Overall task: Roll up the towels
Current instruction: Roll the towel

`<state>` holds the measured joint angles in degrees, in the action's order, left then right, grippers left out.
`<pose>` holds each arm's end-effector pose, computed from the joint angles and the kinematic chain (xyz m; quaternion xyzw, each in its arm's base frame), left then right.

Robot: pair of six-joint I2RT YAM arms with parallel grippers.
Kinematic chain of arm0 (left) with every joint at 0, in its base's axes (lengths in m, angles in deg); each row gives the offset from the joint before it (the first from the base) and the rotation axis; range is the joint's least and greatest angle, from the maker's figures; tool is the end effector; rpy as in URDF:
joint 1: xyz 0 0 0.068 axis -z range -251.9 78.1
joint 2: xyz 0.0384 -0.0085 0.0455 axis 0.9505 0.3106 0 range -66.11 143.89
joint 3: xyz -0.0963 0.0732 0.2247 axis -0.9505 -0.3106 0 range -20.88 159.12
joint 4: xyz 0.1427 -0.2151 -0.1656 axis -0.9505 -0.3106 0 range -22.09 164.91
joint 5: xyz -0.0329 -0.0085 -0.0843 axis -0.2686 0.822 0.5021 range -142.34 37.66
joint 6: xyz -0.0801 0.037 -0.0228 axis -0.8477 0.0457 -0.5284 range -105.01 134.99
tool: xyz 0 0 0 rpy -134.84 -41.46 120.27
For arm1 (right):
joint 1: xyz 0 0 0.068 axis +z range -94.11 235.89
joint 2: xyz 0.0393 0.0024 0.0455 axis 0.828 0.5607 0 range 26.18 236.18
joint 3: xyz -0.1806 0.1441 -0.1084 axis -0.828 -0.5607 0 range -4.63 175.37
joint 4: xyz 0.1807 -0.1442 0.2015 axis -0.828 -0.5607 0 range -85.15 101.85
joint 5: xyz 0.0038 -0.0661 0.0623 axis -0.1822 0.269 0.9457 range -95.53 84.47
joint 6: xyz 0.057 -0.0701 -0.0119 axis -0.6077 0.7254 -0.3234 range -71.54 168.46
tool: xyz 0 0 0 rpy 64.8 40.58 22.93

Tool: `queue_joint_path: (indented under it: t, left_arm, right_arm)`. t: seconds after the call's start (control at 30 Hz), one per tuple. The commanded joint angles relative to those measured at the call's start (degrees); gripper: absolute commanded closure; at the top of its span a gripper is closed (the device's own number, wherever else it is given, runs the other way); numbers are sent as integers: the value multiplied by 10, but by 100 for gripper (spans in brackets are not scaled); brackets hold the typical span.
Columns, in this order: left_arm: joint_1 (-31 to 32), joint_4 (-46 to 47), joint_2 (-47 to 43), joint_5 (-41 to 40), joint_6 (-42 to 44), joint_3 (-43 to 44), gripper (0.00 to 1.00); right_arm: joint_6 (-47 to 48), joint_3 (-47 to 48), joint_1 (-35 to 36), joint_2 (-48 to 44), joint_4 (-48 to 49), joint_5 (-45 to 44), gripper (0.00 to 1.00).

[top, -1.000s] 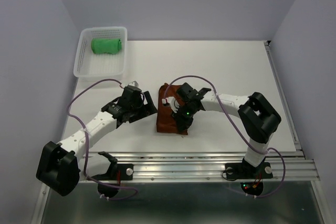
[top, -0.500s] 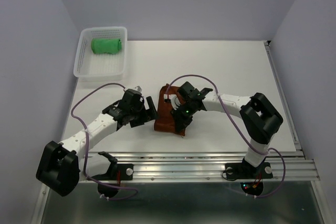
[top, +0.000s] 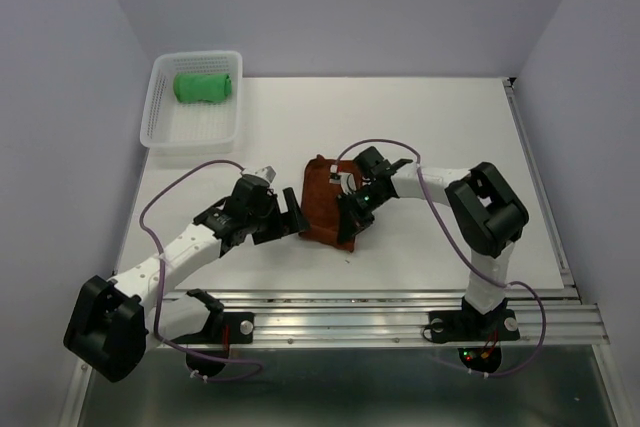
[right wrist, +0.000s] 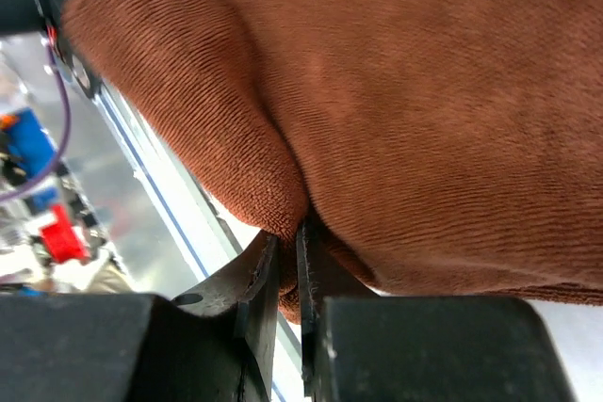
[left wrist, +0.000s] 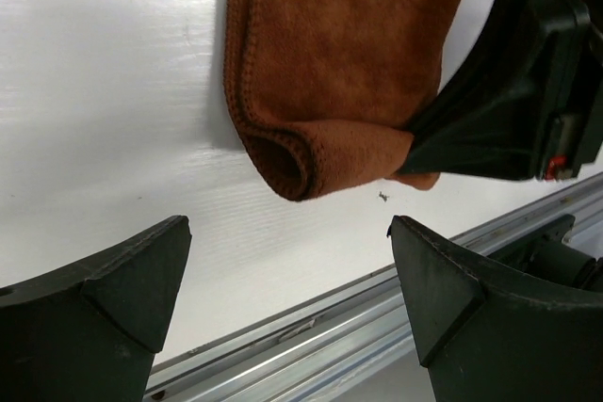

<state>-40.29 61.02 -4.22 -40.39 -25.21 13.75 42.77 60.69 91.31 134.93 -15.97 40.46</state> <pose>0.2533 -0.1758 0.1483 -0.0249 0.9062 -0.3179 0.2775 0.2878 0.2767 0.0647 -0.2944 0.8616 0.4136 0.0051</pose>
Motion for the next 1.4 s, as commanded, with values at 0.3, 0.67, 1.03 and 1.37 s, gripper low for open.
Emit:
queue_joint_path:
  t: [0.3,0.67,1.03,1.37]
  left_arm:
    - [21,112,68,4,15,-23,1]
    - [21,132,108,-43,21,0,17]
    - [13,135,152,-69,19,21,25]
    - [-8,171,177,-42,12,34,25]
  right_arm:
    - [-75,49,-23,45,19,30,99]
    - [-70,67,-28,60,-2,16,99]
    - [-58,75,-28,72,-12,11,99]
    - [-51,96,-28,88,-22,-8,99]
